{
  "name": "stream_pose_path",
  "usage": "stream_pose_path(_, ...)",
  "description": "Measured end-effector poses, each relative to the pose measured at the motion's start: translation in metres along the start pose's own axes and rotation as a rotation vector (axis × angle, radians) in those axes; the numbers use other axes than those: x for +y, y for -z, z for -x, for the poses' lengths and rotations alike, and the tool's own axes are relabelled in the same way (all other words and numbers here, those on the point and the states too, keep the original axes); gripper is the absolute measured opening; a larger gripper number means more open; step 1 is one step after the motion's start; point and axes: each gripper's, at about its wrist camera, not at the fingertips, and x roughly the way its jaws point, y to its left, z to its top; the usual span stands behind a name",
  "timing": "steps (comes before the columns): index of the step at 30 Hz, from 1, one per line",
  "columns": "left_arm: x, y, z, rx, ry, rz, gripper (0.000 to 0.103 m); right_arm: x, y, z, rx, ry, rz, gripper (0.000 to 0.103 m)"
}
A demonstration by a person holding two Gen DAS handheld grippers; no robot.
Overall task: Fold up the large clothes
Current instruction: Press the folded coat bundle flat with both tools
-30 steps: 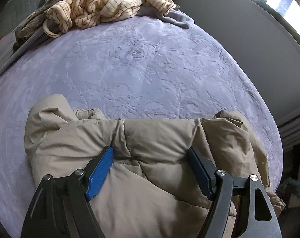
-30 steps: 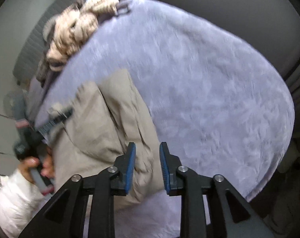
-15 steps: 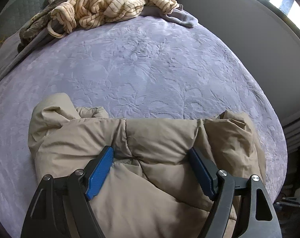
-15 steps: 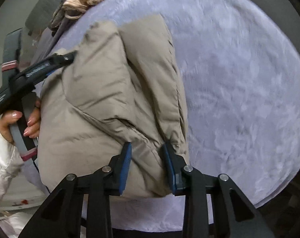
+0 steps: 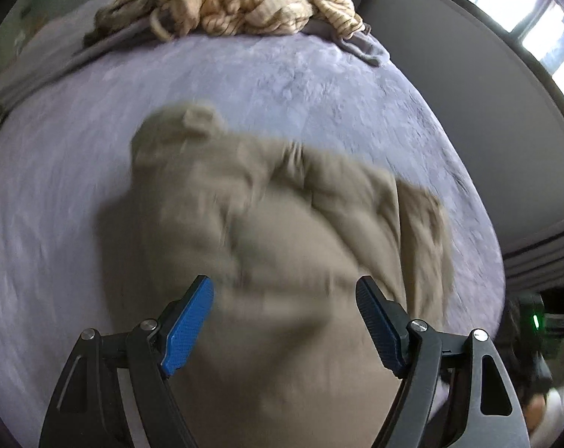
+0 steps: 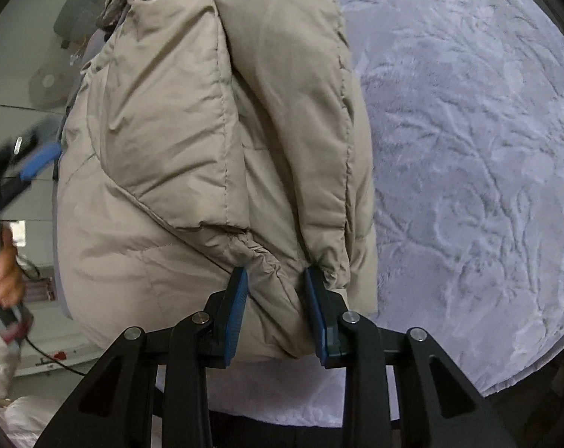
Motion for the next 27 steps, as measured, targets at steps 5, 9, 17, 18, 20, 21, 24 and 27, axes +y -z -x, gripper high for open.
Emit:
stream_pose_path(5,0.012,0.061,-0.006,0.059,-0.022,0.012,0.089,0.0,0.0,-0.008,0.036,-0.032,-0.008,0.033)
stream_pose_path(9,0.03,0.082,-0.019,0.074,0.02,0.104,0.095,0.003,-0.005,-0.016,0.043,-0.006,0.001,0.033)
stream_pose_path(17,0.036,0.082,0.0,0.061,0.009,0.111,0.095,0.029,-0.007,0.001,-0.012,0.091,-0.024,0.036)
stream_pose_path(18,0.037,0.082,0.008,0.054,0.004,0.105,0.095,0.032,-0.004,0.005,-0.025,0.104,-0.027,0.036)
stream_pose_path(20,0.04,0.082,0.018,0.039,0.003,0.095,0.095,0.042,-0.002,0.017,-0.066,0.126,-0.032,0.036)
stream_pose_path(21,0.042,0.082,0.023,0.036,0.0,0.093,0.095,0.047,-0.001,0.024,-0.092,0.133,-0.033,0.036)
stream_pose_path(24,0.053,0.083,0.034,0.034,-0.003,0.105,0.095,0.057,0.011,0.038,-0.158,0.142,-0.06,0.042)
stream_pose_path(27,0.059,0.084,0.041,0.016,-0.014,0.103,0.103,0.063,0.026,0.049,-0.201,0.147,-0.083,0.043)
